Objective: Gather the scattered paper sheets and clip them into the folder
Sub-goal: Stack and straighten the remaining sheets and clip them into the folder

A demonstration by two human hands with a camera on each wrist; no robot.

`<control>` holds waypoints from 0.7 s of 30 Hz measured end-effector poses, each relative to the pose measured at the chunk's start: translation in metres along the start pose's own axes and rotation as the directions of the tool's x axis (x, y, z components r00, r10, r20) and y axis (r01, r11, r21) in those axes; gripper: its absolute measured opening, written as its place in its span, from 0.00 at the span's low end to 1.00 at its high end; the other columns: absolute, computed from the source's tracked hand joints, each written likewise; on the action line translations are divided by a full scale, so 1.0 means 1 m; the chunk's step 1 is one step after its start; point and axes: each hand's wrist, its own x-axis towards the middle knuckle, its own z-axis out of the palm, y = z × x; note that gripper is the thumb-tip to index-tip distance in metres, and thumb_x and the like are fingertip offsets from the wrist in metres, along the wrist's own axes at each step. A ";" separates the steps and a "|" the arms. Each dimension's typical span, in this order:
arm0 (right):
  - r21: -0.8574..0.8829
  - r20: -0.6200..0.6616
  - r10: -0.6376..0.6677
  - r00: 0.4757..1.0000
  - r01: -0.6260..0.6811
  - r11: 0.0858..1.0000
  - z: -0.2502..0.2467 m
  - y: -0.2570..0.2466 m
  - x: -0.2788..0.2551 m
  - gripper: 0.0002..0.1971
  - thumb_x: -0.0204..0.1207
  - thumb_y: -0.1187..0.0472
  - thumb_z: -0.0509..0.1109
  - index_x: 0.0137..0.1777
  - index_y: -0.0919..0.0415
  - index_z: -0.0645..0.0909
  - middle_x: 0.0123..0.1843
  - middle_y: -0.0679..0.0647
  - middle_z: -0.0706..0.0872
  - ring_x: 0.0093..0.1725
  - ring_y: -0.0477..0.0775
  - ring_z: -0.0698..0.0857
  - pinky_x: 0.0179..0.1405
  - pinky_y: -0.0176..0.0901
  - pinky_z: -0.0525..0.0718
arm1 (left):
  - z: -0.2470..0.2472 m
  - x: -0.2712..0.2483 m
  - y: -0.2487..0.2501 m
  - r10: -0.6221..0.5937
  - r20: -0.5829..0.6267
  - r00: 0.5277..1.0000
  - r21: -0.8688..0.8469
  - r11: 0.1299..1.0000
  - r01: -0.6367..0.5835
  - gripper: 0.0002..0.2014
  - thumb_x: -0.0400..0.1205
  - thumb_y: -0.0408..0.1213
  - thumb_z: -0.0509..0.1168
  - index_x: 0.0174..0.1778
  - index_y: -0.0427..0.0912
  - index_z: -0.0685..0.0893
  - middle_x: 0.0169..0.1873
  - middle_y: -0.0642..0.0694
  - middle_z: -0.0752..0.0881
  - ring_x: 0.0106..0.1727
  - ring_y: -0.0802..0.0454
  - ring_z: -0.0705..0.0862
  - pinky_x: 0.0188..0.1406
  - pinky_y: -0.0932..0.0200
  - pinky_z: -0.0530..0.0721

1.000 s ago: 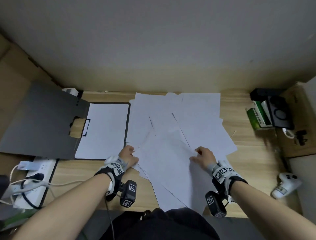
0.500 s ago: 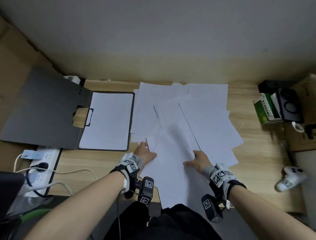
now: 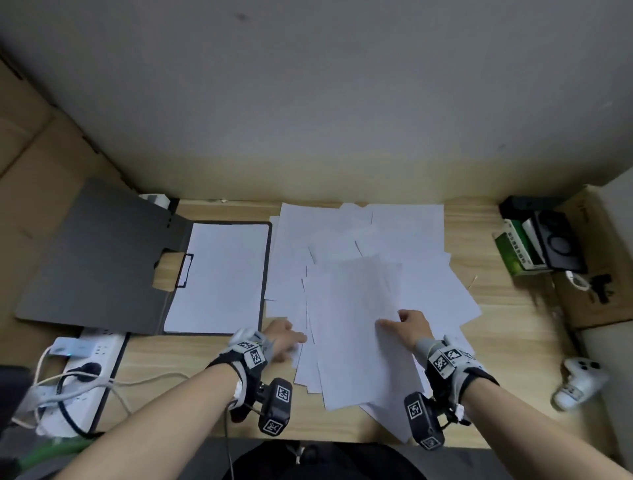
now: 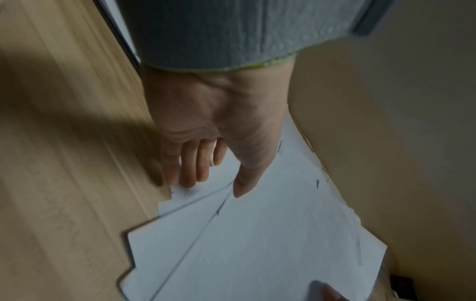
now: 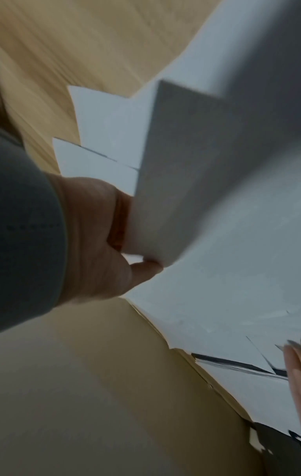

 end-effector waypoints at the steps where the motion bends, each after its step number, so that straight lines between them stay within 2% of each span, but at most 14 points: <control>1: -0.001 0.022 0.036 0.999 -0.036 0.999 0.005 0.005 0.002 0.22 0.51 0.47 0.80 0.39 0.65 0.85 0.36 0.53 0.90 0.36 0.54 0.88 0.38 0.46 0.87 | 0.004 -0.001 -0.002 -0.006 0.016 1.000 -0.011 1.000 0.006 0.32 0.79 0.37 0.70 0.78 0.34 0.67 0.62 0.37 0.81 0.60 0.41 0.85 0.59 0.46 0.87; 4: 0.029 0.047 0.068 0.997 -0.069 0.997 0.019 0.016 -0.002 0.17 0.57 0.57 0.80 0.46 0.61 0.88 0.44 0.55 0.92 0.44 0.59 0.91 0.48 0.55 0.91 | 0.016 -0.003 -0.007 -0.001 0.041 0.999 0.006 1.000 0.001 0.31 0.80 0.36 0.69 0.78 0.34 0.67 0.53 0.41 0.82 0.51 0.46 0.87 0.49 0.52 0.87; 6: 0.033 0.032 0.054 0.998 -0.055 0.998 0.023 0.019 -0.004 0.18 0.58 0.57 0.78 0.50 0.59 0.88 0.47 0.56 0.92 0.46 0.60 0.91 0.51 0.57 0.91 | 0.019 -0.003 -0.007 -0.005 0.058 0.998 0.000 1.000 0.005 0.28 0.79 0.35 0.69 0.75 0.35 0.70 0.50 0.40 0.86 0.45 0.49 0.87 0.40 0.55 0.85; 9: 0.099 -0.001 0.013 1.000 -0.013 0.995 0.023 0.016 -0.004 0.17 0.62 0.58 0.79 0.51 0.62 0.88 0.48 0.58 0.92 0.48 0.61 0.91 0.53 0.59 0.90 | 0.014 -0.005 -0.005 0.034 0.069 0.997 0.012 0.999 -0.035 0.16 0.78 0.33 0.69 0.63 0.37 0.81 0.45 0.40 0.88 0.39 0.48 0.85 0.37 0.55 0.82; 11: 0.164 -0.017 -0.032 0.999 0.034 0.986 0.019 0.001 -0.005 0.13 0.67 0.61 0.79 0.51 0.61 0.87 0.48 0.59 0.92 0.49 0.62 0.90 0.55 0.61 0.89 | 0.008 -0.004 0.000 0.093 0.036 0.995 -0.038 0.995 -0.092 0.16 0.77 0.32 0.70 0.60 0.37 0.82 0.46 0.41 0.88 0.40 0.46 0.85 0.35 0.56 0.83; 14: 0.257 -0.043 -0.173 0.984 0.178 0.950 0.008 -0.040 -0.011 0.12 0.73 0.67 0.76 0.56 0.62 0.85 0.50 0.59 0.91 0.49 0.59 0.89 0.53 0.53 0.88 | -0.009 -0.009 0.025 0.195 -0.078 0.978 -0.195 0.959 -0.207 0.21 0.71 0.29 0.72 0.61 0.35 0.80 0.51 0.40 0.88 0.50 0.44 0.88 0.52 0.51 0.86; 16: 0.314 -0.048 -0.260 0.964 0.262 0.913 -0.002 -0.074 -0.018 0.12 0.75 0.70 0.75 0.57 0.63 0.83 0.47 0.54 0.90 0.45 0.54 0.87 0.45 0.43 0.87 | -0.024 -0.013 0.048 0.260 -0.132 0.956 -0.299 0.910 -0.289 0.28 0.65 0.32 0.73 0.62 0.36 0.79 0.53 0.42 0.89 0.53 0.45 0.88 0.57 0.48 0.87; 18: 0.356 -0.050 -0.324 0.945 0.320 0.878 -0.010 -0.103 -0.020 0.12 0.75 0.73 0.74 0.57 0.64 0.83 0.44 0.52 0.89 0.39 0.47 0.87 0.36 0.33 0.85 | -0.039 -0.020 0.073 0.350 -0.169 0.921 -0.365 0.846 -0.388 0.25 0.67 0.26 0.72 0.62 0.38 0.81 0.53 0.43 0.89 0.52 0.47 0.89 0.52 0.52 0.88; 20: 0.407 -0.073 -0.363 0.929 0.360 0.840 -0.018 -0.132 -0.022 0.13 0.73 0.75 0.75 0.56 0.66 0.84 0.44 0.53 0.90 0.37 0.46 0.87 0.35 0.33 0.86 | -0.059 -0.034 0.101 0.431 -0.238 0.871 -0.379 0.784 -0.491 0.18 0.72 0.18 0.67 0.55 0.39 0.84 0.47 0.45 0.90 0.47 0.48 0.89 0.44 0.59 0.88; 21: 0.440 -0.083 -0.373 0.924 0.370 0.818 -0.023 -0.146 -0.023 0.12 0.71 0.75 0.76 0.54 0.66 0.85 0.43 0.53 0.91 0.38 0.47 0.88 0.36 0.35 0.86 | -0.069 -0.039 0.115 0.443 -0.275 0.853 -0.395 0.757 -0.521 0.16 0.72 0.18 0.67 0.50 0.40 0.85 0.43 0.45 0.90 0.44 0.47 0.89 0.42 0.57 0.88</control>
